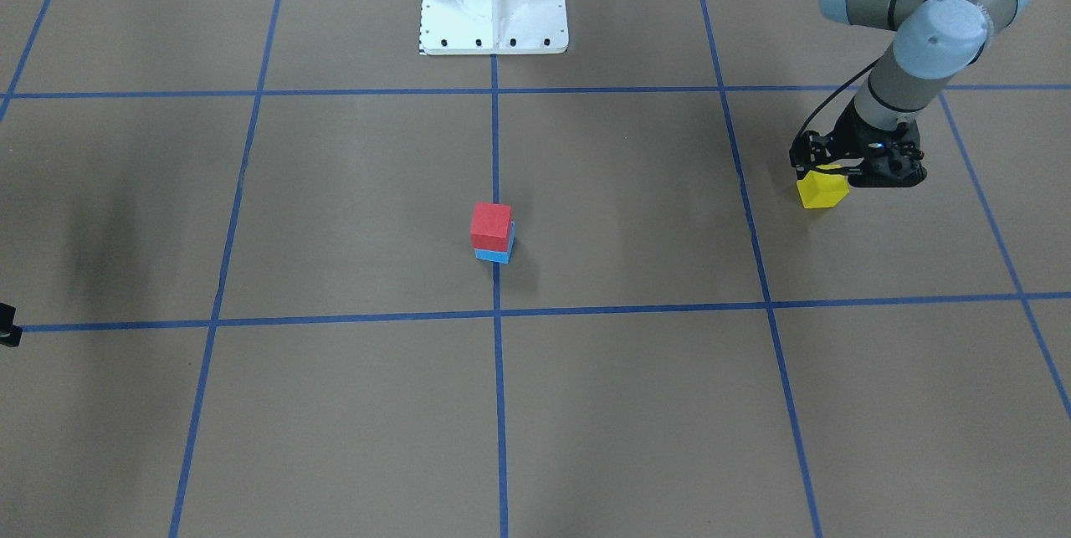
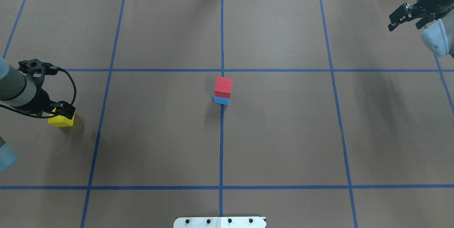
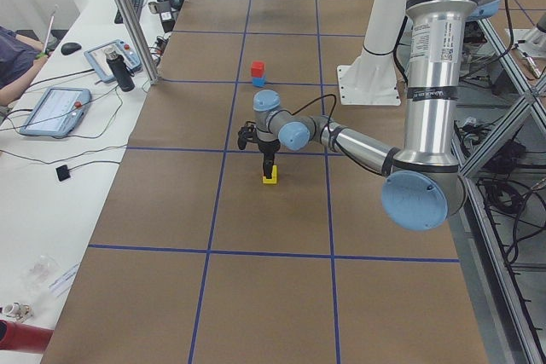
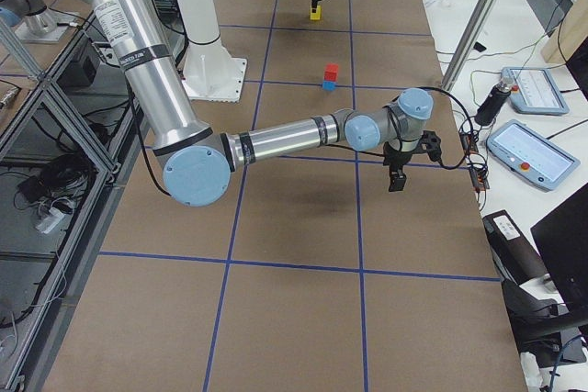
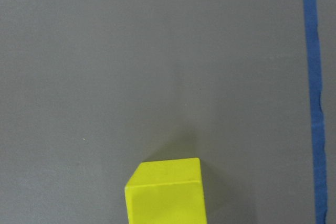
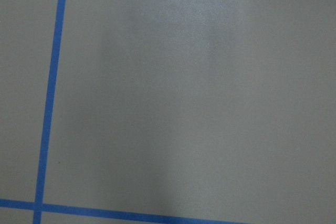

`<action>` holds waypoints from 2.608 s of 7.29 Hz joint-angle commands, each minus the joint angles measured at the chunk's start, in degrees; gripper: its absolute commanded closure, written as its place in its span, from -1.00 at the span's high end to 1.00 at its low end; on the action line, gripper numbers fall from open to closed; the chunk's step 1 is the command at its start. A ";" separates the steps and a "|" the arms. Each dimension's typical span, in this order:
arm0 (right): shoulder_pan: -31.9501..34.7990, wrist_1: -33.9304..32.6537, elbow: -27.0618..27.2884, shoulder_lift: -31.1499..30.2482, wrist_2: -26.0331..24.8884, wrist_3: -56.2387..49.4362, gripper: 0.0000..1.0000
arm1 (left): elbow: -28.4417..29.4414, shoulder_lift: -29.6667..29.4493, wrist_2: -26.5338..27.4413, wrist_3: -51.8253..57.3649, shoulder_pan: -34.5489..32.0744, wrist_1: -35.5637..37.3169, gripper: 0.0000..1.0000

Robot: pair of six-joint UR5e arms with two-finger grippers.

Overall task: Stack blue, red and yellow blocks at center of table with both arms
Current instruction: 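Move the left gripper to the yellow cube and grasp it, then lift the yellow cube and carry it above the red cube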

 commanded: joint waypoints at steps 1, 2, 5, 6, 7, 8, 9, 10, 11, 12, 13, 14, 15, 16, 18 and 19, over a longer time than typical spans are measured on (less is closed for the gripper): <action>-0.09 0.00 0.00 0.08 -0.09 0.04 0.98 | 3.21 -2.06 -0.07 0.04 0.04 0.00 1.00; -0.09 0.09 0.00 0.17 0.00 0.12 0.98 | 4.27 -2.86 -0.07 0.13 0.04 0.00 1.00; -0.09 0.09 0.00 0.17 0.00 0.04 0.98 | 4.63 -2.43 -0.24 0.48 0.04 -1.74 0.93; -0.09 0.09 0.00 0.08 0.00 0.04 0.98 | 5.85 -1.99 -0.42 0.56 0.04 -4.20 0.87; -0.09 0.09 0.00 0.08 0.00 0.04 0.98 | 7.08 -1.98 -0.42 0.48 0.04 -5.87 0.80; -0.09 0.09 0.00 0.08 0.00 0.04 0.98 | 7.09 -1.98 -0.51 0.48 0.04 -6.15 0.42; -0.09 0.09 0.00 0.08 0.00 0.04 0.98 | 5.88 -1.98 -0.60 0.39 -0.22 -5.72 -0.32; -0.09 0.09 0.00 0.08 0.00 0.04 0.98 | 4.91 -1.20 -1.12 0.39 -0.39 -5.54 -0.99; -0.09 0.18 0.00 0.08 0.00 0.04 0.98 | 3.59 -0.50 -1.12 -0.57 -0.83 -5.45 -1.00; -0.09 0.09 0.00 0.17 0.00 0.04 0.98 | 2.19 -0.40 -2.17 -0.58 -3.01 -4.58 -1.00; -0.09 0.09 0.00 0.34 0.00 0.12 0.98 | -0.26 -0.92 -4.88 -0.05 -6.16 -0.57 -1.00; -0.09 0.09 0.09 0.43 0.09 0.12 0.98 | -4.03 -2.32 -5.25 0.30 -7.76 6.00 -1.00; -0.09 0.09 0.00 0.60 0.00 0.12 0.98 | -6.16 -7.99 -5.34 0.39 -7.86 13.89 -1.00; -0.09 0.00 0.00 0.61 0.00 0.04 0.98 | -5.48 -17.79 -5.43 0.39 -7.60 22.85 -1.00; -0.09 0.00 0.00 0.69 0.00 0.04 0.98 | 2.13 -36.19 -5.34 -0.39 -3.06 30.57 -1.00; -0.09 0.00 0.00 0.61 0.00 0.04 0.98 | 8.70 -42.87 -4.99 -0.66 -0.60 30.41 -1.00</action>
